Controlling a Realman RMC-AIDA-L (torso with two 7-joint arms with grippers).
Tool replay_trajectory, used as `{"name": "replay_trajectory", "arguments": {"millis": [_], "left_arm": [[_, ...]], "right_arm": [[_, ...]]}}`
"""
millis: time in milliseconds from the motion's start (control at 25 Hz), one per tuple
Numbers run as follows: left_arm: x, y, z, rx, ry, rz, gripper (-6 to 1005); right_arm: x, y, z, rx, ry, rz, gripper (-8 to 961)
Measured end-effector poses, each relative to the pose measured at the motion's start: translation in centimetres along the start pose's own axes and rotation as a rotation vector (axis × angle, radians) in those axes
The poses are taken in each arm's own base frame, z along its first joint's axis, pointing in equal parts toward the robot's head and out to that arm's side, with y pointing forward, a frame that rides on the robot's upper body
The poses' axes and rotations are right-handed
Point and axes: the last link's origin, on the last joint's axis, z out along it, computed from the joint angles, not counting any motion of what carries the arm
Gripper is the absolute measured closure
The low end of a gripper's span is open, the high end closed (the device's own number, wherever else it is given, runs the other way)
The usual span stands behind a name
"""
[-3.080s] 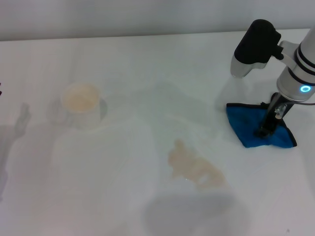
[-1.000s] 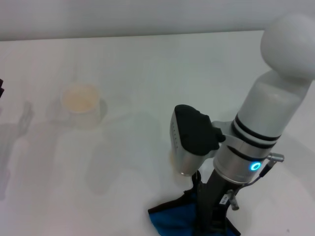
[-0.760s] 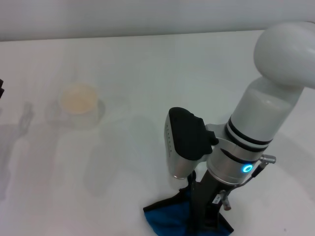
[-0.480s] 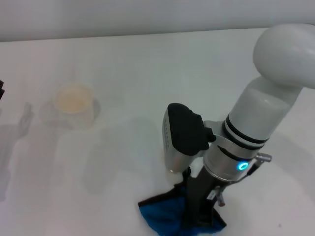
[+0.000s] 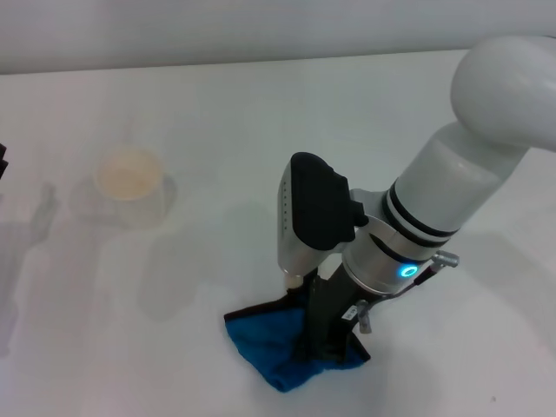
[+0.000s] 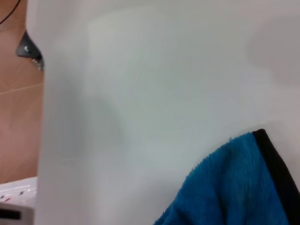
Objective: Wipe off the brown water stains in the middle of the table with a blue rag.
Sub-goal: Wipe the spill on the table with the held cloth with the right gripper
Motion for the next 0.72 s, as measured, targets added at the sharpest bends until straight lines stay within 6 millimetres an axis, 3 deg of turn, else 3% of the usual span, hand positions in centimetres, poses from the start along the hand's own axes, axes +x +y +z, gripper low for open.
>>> {"name": "replay_trajectory", "arguments": {"millis": [480,720], "left_arm": [[0.0,0.1,0.1,-0.004,0.001,-0.001,106],[0.0,0.1,0.1,-0.003,0.001,-0.001,106]], "right_arm": [[-1.0,-2.8,-0.3,0.16,-0.1,0.028,898],[0.2,-5.1,-1.0,0.215,-0.14,0.142,898]]}}
